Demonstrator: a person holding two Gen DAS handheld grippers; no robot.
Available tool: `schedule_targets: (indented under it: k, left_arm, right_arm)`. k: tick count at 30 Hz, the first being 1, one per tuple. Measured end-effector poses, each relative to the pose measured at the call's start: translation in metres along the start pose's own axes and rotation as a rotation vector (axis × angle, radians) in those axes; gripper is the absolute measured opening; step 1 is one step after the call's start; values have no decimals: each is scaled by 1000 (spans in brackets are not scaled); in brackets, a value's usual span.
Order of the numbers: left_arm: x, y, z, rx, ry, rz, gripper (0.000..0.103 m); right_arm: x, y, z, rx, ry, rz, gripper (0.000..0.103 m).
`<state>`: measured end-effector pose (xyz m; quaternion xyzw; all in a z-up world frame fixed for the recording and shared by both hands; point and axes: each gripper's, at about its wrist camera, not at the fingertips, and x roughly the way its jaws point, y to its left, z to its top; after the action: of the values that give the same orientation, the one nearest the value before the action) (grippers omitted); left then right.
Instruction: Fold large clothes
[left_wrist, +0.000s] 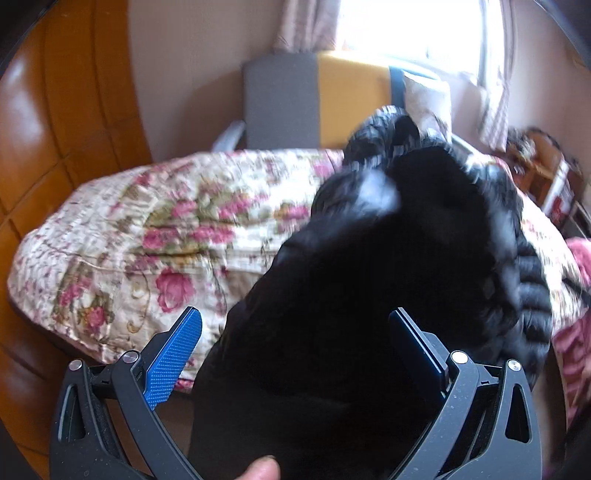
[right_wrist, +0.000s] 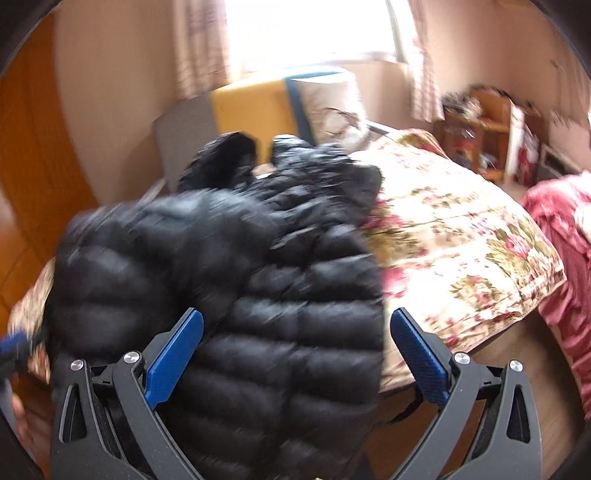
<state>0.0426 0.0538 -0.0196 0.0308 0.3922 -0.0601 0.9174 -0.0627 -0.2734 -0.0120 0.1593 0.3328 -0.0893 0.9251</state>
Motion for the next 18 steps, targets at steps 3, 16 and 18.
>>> schedule_targets:
  k: [3,16,18]
  left_arm:
    - [16,4,-13,23,85,-78,100]
    - [111,72,24,34,132,224,0]
    - [121,84,49,45,89,328,0]
  right_arm:
    - [36,-39,16,109,113,19,101]
    - [123,-33,8,111,382,146,22]
    - [126,-20,16,98,391,169,17]
